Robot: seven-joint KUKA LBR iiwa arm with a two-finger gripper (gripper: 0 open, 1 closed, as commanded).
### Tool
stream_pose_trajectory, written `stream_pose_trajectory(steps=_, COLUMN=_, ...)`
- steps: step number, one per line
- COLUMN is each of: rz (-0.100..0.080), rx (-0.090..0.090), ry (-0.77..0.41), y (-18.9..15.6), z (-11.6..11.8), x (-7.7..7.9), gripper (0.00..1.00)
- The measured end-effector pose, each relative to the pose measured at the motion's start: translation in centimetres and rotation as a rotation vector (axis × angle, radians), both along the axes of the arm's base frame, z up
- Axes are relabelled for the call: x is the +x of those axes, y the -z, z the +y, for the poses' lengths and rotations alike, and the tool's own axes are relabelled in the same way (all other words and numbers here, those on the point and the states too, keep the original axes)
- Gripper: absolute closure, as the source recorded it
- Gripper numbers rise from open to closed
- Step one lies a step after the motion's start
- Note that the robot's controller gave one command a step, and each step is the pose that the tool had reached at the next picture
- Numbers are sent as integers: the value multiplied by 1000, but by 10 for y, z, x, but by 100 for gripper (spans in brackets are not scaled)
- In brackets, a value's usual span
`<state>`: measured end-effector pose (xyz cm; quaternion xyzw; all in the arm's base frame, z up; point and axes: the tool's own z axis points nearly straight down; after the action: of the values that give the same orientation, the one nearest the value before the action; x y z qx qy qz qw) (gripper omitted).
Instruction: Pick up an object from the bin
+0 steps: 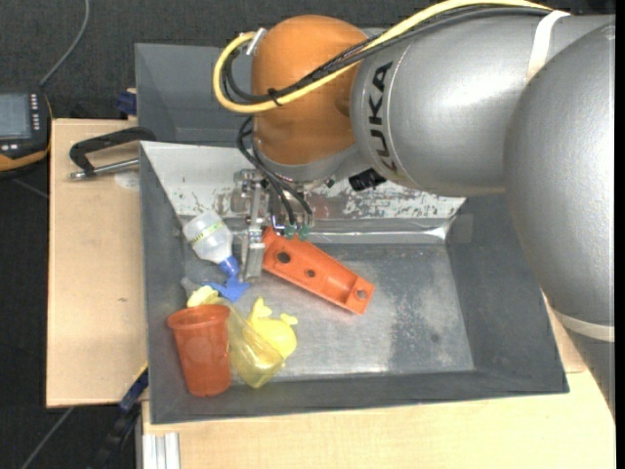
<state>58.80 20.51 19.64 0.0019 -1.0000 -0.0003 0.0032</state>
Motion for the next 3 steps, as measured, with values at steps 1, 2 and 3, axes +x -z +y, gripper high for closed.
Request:
stream_pose_trajectory(steps=1, rz=-8, rx=2, ry=3, y=-6, z=-1, x=2, gripper=0)
stream_pose_trajectory(steps=2, rz=-5, rx=3, ry=4, y=17, z=-52, x=-12, gripper=0)
stream_pose_trajectory(steps=3, rz=-1, rx=-1, ry=13, y=24, z=-92, x=-14, gripper=0)
